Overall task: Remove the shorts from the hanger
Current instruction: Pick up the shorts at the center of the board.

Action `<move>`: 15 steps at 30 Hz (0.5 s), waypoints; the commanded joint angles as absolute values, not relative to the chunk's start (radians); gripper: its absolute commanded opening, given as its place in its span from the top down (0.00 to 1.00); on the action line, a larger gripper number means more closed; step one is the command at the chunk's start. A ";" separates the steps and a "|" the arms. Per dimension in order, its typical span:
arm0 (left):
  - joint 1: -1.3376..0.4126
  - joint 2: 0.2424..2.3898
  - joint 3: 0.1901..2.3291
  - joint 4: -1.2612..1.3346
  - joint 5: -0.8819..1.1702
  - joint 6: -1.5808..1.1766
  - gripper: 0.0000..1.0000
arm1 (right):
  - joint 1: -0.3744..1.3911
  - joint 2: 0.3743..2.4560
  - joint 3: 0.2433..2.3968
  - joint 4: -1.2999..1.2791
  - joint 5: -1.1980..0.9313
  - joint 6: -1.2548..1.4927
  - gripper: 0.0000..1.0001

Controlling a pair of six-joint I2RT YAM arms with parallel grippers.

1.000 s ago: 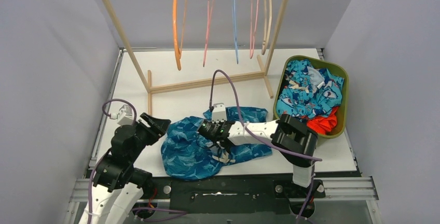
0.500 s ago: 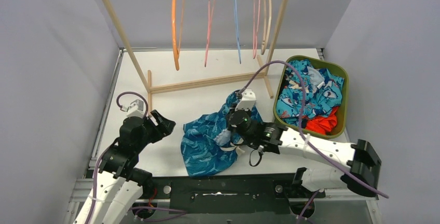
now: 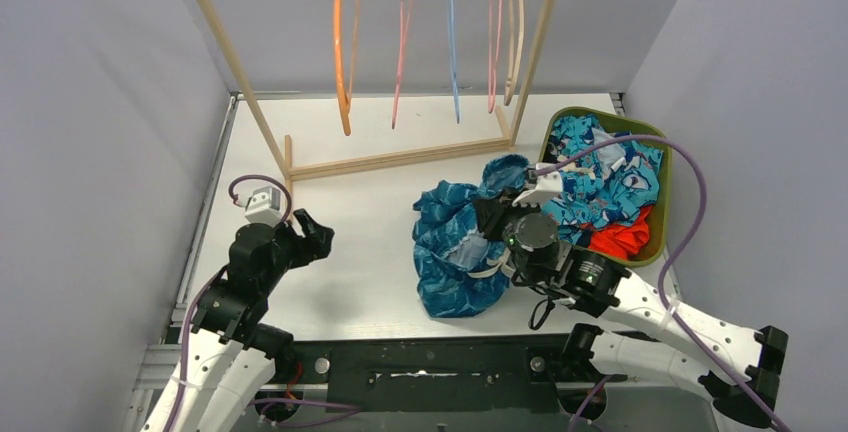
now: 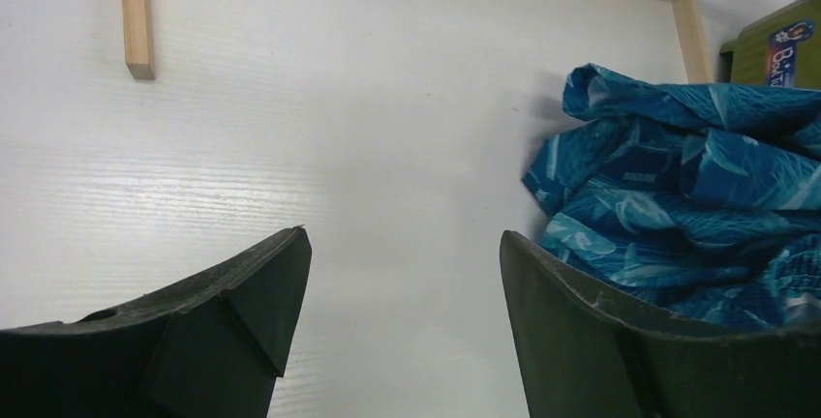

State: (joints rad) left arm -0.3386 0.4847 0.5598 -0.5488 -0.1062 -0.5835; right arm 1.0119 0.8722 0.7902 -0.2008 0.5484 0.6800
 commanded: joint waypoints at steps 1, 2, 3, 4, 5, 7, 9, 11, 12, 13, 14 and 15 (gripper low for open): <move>-0.342 0.472 0.567 -0.485 -0.134 -0.546 0.28 | 1.001 0.792 0.874 -0.231 0.685 0.631 1.00; -0.343 0.467 0.566 -0.488 -0.136 -0.551 0.28 | 1.002 0.778 0.895 -0.259 0.711 0.624 1.00; -0.345 0.459 0.564 -0.485 -0.136 -0.551 0.28 | 1.000 0.764 0.911 -0.285 0.742 0.616 1.00; -0.344 0.453 0.561 -0.480 -0.136 -0.549 0.28 | 1.000 0.749 0.930 -0.320 0.776 0.614 1.00; -0.344 0.448 0.560 -0.479 -0.136 -0.546 0.28 | 0.999 0.740 0.952 -0.364 0.825 0.624 1.00; -0.344 0.442 0.560 -0.482 -0.143 -0.545 0.28 | 0.998 0.729 0.994 -0.444 0.913 0.627 1.00; -0.343 0.442 0.561 -0.484 -0.149 -0.545 0.28 | 0.997 0.722 1.035 -0.455 0.978 0.557 1.00; -0.343 0.443 0.561 -0.485 -0.150 -0.546 0.28 | 0.996 0.729 1.090 -0.463 1.024 0.487 1.00; -0.343 0.443 0.561 -0.485 -0.150 -0.545 0.28 | 0.996 0.737 1.115 -0.463 1.055 0.447 1.00; -0.343 0.444 0.561 -0.485 -0.149 -0.547 0.28 | 0.995 0.749 1.137 -0.468 1.104 0.411 1.00; -0.344 0.445 0.561 -0.483 -0.150 -0.548 0.28 | 0.995 0.758 1.158 -0.480 1.158 0.387 1.00; -0.343 0.445 0.561 -0.483 -0.149 -0.548 0.28 | 0.993 0.768 1.176 -0.482 1.197 0.360 1.00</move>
